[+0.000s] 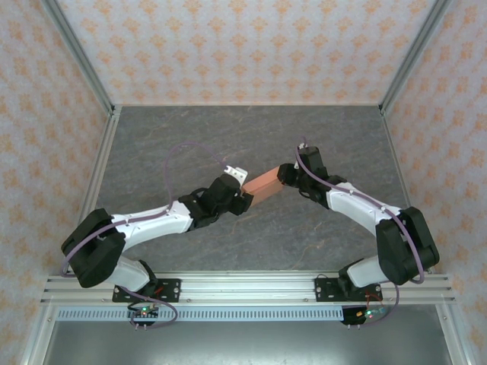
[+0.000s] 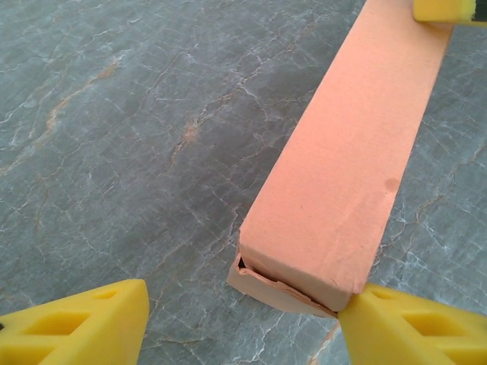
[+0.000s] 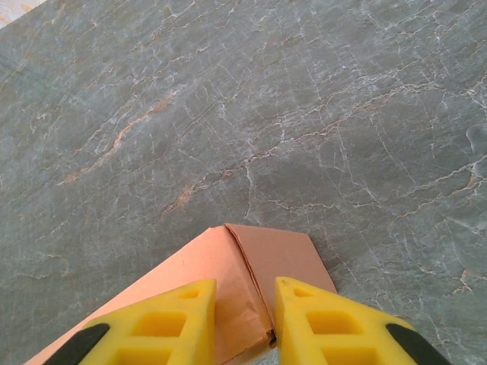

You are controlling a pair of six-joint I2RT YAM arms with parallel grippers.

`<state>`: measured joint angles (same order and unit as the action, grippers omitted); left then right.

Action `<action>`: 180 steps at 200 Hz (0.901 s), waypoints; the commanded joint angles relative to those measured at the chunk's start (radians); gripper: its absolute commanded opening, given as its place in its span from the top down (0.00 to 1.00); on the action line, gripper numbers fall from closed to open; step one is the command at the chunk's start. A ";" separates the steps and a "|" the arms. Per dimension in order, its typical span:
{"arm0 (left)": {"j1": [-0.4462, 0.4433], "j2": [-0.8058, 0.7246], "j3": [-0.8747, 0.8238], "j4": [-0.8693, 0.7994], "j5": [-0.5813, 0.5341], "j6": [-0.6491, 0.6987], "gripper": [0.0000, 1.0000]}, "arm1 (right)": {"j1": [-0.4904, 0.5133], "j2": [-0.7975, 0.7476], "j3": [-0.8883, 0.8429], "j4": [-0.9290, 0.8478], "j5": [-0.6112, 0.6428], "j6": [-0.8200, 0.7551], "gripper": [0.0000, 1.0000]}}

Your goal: Fold the paper box

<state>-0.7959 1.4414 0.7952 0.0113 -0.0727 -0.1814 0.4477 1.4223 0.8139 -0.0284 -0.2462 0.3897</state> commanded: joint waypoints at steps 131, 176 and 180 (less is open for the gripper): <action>0.094 -0.039 -0.031 -0.003 0.308 0.028 0.19 | 0.024 0.015 0.019 -0.115 0.043 -0.003 0.75; 0.108 -0.088 -0.043 -0.001 0.244 -0.020 0.19 | 0.027 0.014 0.026 -0.121 0.047 -0.006 0.75; 0.113 -0.098 -0.047 0.003 0.245 -0.034 0.19 | 0.027 0.015 0.025 -0.121 0.048 -0.008 0.75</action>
<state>-0.7036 1.4151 0.7738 0.0109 0.2012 -0.1646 0.4644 1.4223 0.8268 -0.0605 -0.2237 0.3897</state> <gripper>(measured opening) 0.811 0.246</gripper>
